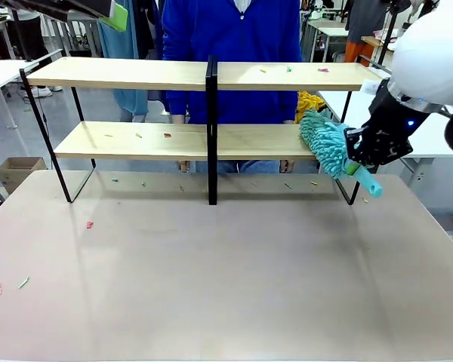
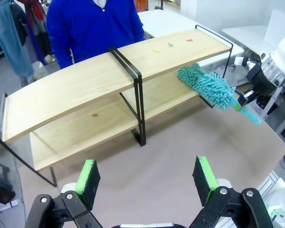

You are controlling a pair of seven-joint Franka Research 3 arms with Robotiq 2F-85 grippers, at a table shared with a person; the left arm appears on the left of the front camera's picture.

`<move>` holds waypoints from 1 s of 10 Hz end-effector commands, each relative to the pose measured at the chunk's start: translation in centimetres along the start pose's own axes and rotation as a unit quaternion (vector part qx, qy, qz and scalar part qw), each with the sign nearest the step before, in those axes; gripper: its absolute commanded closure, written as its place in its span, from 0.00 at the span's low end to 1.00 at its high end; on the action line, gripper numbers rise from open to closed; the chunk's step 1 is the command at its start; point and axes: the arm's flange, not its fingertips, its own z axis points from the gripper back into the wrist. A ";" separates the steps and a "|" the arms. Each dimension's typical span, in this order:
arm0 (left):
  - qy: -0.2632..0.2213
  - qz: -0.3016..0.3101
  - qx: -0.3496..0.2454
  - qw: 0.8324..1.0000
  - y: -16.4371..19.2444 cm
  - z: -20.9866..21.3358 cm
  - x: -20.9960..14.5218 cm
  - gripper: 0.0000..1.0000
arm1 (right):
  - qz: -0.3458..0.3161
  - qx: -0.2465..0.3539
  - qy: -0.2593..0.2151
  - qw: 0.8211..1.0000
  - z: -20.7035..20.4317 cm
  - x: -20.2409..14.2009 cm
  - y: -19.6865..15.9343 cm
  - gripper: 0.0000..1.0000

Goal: Clean the shelves.
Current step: Clean a randomly selected level of the Shelf with the Duster.

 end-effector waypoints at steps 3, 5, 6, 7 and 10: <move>-0.004 -0.003 -0.001 1.000 0.2 0.0 -0.1 0.00 | -0.066 -0.127 -0.035 0.989 0.3 -0.9 -0.1 0.88; -0.004 -0.003 -0.001 1.000 0.2 0.0 -0.1 0.00 | -0.058 -0.145 -0.054 0.986 0.0 -1.1 0.6 0.88; -0.004 -0.003 -0.001 1.000 0.2 0.0 -0.1 0.00 | -0.013 -0.112 -0.065 0.991 -0.2 -1.4 1.2 0.88; -0.004 -0.003 -0.001 1.000 0.2 0.0 -0.1 0.00 | 0.028 -0.066 -0.062 0.996 -0.2 -1.9 1.6 0.88; -0.004 -0.003 -0.001 1.000 0.2 0.0 -0.1 0.00 | 0.124 0.153 0.112 0.974 1.4 -3.0 1.3 0.88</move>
